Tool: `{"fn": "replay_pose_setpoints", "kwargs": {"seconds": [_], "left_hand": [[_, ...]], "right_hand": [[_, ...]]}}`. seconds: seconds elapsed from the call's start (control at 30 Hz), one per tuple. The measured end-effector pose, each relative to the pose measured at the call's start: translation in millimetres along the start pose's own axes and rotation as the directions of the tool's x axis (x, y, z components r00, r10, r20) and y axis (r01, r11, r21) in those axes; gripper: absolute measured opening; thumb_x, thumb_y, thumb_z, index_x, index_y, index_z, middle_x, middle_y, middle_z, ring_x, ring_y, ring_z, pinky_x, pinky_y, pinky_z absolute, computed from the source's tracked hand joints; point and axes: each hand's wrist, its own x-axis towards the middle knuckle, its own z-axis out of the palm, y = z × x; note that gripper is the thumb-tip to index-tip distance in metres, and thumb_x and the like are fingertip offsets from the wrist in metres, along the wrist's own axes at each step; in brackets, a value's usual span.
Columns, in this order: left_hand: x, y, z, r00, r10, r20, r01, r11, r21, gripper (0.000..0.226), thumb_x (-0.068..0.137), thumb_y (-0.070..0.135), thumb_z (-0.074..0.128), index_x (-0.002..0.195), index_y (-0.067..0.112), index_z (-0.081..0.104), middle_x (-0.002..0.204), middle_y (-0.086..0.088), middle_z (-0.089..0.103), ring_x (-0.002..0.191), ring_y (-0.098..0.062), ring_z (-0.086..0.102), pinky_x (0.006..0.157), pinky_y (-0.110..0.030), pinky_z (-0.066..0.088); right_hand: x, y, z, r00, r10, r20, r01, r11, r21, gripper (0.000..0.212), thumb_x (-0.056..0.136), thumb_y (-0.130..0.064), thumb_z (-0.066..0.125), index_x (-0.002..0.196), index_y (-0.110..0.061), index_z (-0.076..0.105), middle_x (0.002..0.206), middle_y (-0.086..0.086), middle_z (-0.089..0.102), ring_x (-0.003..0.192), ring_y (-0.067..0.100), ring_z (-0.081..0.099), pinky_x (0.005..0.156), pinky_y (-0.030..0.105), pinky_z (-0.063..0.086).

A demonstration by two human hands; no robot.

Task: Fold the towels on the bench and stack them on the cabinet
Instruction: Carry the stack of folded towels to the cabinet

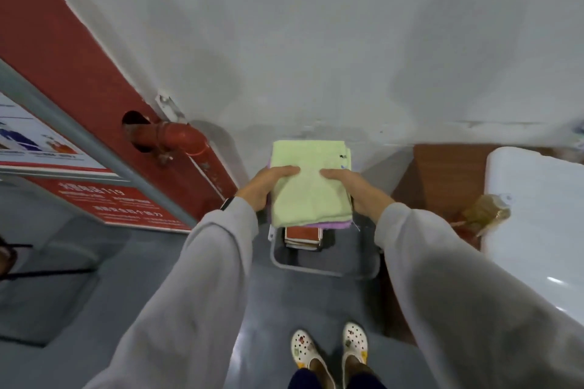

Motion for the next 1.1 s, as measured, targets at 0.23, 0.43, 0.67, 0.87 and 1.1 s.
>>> {"fn": "replay_pose_setpoints", "kwargs": {"seconds": [0.23,0.43,0.67,0.87,1.1], "left_hand": [[131,-105,-23,0.994,-0.100,-0.044,0.098,0.994,-0.044,0.047,0.084,0.023,0.082,0.128,0.013,0.068,0.115,-0.010,0.076,0.104,-0.029,0.074,0.092,-0.044,0.059],[255,-231,-12,0.992,-0.118,-0.038,0.117,0.992,-0.037,0.046,0.081,0.025,0.084,0.124,0.016,0.068,0.113,-0.009,0.077,0.101,-0.027,0.075,0.091,-0.043,0.060],[412,-373,27,0.991,-0.116,0.065,0.112,0.991,0.070,0.049,0.078,0.032,0.086,0.121,0.014,0.071,0.108,-0.006,0.078,0.101,-0.026,0.075,0.093,-0.043,0.059],[520,-471,55,0.999,-0.053,0.010,0.051,0.990,0.129,0.043,0.082,0.025,0.085,0.117,0.004,0.069,0.108,-0.012,0.077,0.092,-0.026,0.075,0.081,-0.037,0.063],[603,-546,81,0.996,0.005,-0.092,0.013,0.981,0.194,0.055,0.074,0.034,0.082,0.118,0.006,0.067,0.112,-0.007,0.072,0.098,-0.026,0.070,0.087,-0.037,0.059]], "right_hand": [[130,94,-26,0.996,0.084,-0.041,-0.083,0.996,0.022,0.071,0.063,-0.036,0.093,0.125,-0.014,0.067,0.109,0.008,0.078,0.099,0.033,0.075,0.095,0.052,0.058],[238,212,-89,0.990,0.115,-0.082,-0.112,0.993,0.040,0.068,0.067,-0.036,0.092,0.125,-0.012,0.067,0.108,0.008,0.078,0.100,0.032,0.075,0.096,0.051,0.057],[351,340,-183,0.983,0.073,-0.166,-0.060,0.995,0.085,0.045,0.082,-0.033,0.082,0.123,-0.019,0.071,0.113,0.007,0.077,0.107,0.032,0.072,0.099,0.049,0.055],[442,427,-236,0.961,0.052,-0.270,-0.031,0.996,0.084,0.039,0.083,-0.026,0.082,0.119,-0.014,0.073,0.106,0.009,0.078,0.099,0.032,0.074,0.094,0.049,0.058],[495,481,-266,0.915,0.052,-0.401,-0.049,0.999,0.019,0.024,0.084,-0.028,0.082,0.091,-0.019,0.062,0.096,0.004,0.070,0.092,0.027,0.068,0.096,0.045,0.056]]}}
